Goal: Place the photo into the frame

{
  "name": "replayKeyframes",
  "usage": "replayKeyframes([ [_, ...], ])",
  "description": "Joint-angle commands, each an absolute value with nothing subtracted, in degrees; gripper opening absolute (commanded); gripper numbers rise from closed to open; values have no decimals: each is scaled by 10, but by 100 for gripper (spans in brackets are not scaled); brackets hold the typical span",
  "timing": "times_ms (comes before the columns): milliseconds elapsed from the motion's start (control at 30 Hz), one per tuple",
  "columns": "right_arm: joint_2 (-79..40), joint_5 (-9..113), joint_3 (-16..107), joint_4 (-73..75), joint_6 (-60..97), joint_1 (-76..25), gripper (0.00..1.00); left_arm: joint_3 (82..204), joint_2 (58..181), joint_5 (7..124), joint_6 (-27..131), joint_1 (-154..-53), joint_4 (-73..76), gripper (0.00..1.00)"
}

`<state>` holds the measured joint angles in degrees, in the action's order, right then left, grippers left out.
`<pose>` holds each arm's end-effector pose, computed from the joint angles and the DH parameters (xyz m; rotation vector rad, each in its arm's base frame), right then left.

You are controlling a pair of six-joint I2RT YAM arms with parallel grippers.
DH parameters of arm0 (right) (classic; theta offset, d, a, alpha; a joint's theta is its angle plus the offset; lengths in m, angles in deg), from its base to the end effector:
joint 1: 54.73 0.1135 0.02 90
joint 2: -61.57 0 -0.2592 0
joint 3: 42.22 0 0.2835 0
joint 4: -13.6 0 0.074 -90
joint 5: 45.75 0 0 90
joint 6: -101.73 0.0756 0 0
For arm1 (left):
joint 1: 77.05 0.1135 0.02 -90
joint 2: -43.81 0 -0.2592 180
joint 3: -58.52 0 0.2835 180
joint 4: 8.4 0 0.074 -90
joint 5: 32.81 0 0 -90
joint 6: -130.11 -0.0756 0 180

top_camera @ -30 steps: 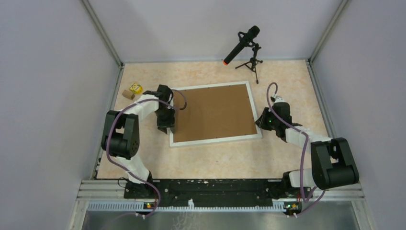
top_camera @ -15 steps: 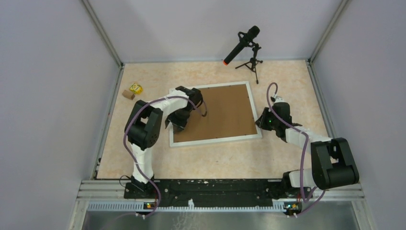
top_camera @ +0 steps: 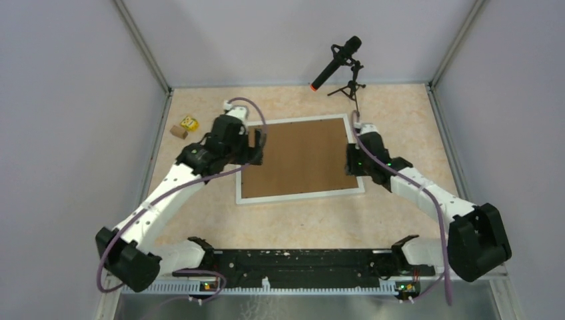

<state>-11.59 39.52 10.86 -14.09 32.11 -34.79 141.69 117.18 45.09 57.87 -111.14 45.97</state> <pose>0.2950 0.1004 0.1537 0.0477 2.4128 0.2276 0.2826 -0.1722 0.3063 0.2290 2.3248 -0.2047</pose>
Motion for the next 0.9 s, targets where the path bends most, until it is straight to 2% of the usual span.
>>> replayKeyframes([
  [0,-69,232,199,-233,196,-135,50,1284,1081,624,662,-983,383,99],
  [133,-122,241,202,-193,29,38,52,1207,1026,705,718,-882,340,99],
  [233,-182,310,212,-193,-116,118,53,1204,1025,698,759,-864,350,99],
  [300,-212,279,202,-148,-186,154,52,1199,1031,687,792,-862,364,99],
  [567,-251,326,176,-32,-288,155,49,1134,1026,794,812,-862,311,99],
  [667,-268,356,165,-6,-293,146,45,1105,1017,816,833,-862,302,98],
  [867,-266,410,113,105,-302,112,43,1042,978,845,882,-862,259,91],
])
